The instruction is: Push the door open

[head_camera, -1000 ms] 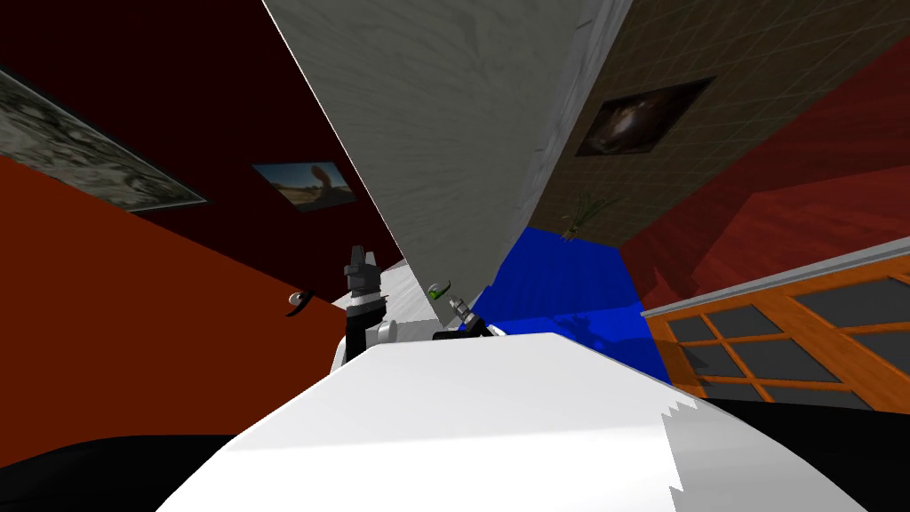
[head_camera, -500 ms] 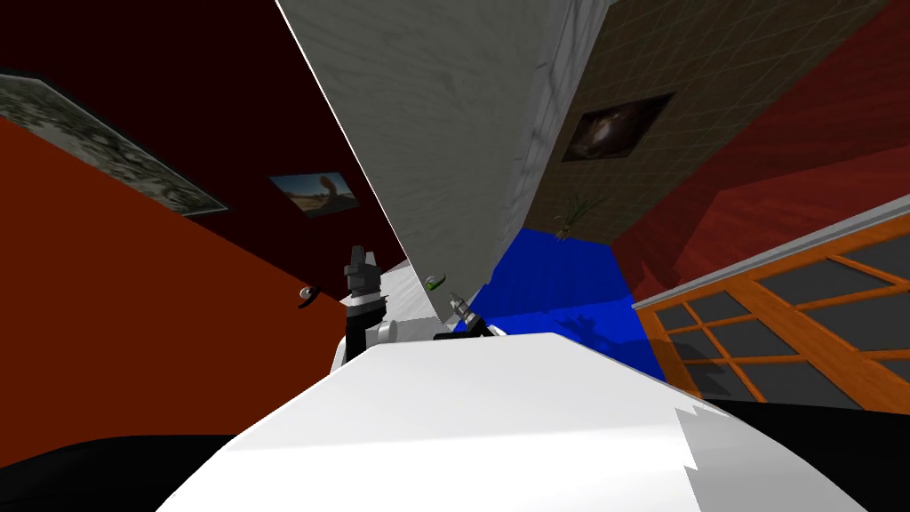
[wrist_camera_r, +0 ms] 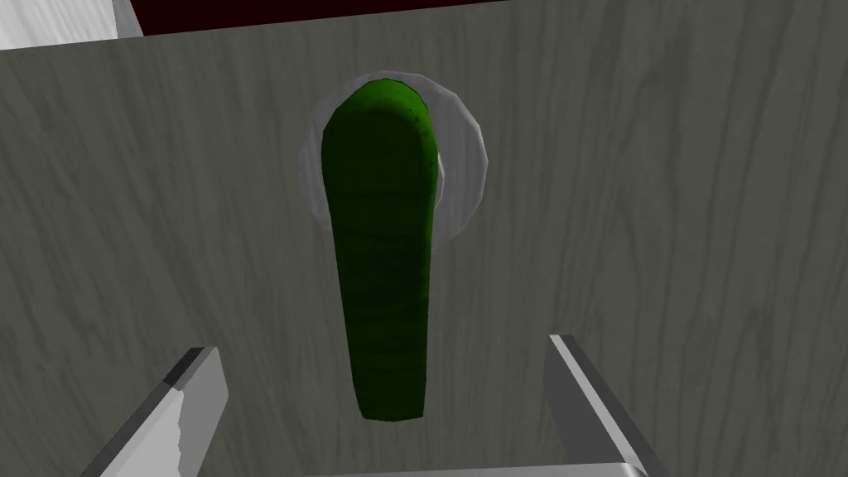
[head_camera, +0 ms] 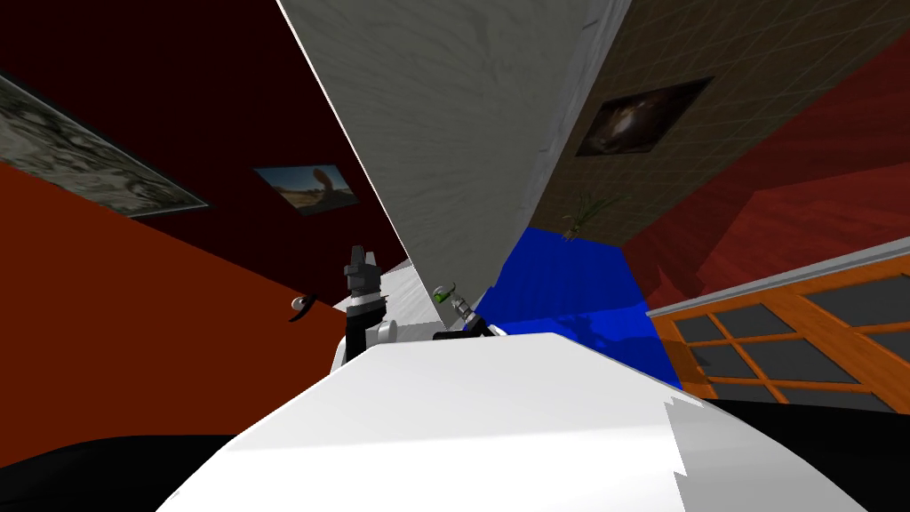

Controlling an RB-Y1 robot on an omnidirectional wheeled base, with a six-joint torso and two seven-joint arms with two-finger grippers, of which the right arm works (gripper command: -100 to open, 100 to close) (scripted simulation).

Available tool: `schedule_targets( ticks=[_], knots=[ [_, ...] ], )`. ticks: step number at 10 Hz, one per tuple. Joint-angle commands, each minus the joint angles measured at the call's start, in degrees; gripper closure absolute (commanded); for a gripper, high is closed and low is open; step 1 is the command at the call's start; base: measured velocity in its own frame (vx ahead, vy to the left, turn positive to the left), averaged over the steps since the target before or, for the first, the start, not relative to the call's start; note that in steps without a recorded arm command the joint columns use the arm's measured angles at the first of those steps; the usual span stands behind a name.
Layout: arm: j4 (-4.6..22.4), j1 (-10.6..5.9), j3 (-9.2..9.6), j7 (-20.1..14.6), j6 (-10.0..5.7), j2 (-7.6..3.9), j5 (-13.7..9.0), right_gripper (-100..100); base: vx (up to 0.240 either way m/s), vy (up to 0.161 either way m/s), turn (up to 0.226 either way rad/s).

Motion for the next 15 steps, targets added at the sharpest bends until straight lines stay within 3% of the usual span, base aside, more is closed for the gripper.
schedule_targets(
  ticks=[1, 3, 4, 9, 15],
  knots=[
    [0.35, -0.12, -0.26, 0.14, -0.23, 0.43, -0.02, -100, 0.136, 0.177, 0.026],
    [0.39, -0.13, -0.31, 0.16, -0.26, 0.59, -0.03, -100, 0.096, 0.102, 0.006],
    [0.39, -0.13, -0.31, 0.16, -0.26, 0.59, -0.03, 100, -0.006, -0.003, 0.0],
    [0.39, -0.13, -0.31, 0.16, -0.26, 0.59, -0.03, 100, -0.01, -0.011, 0.002],
    [1.64, -0.7, -5.1, 1.24, -0.26, -0.45, -1.05, 100, 0.102, 0.149, -0.035]
  ],
)
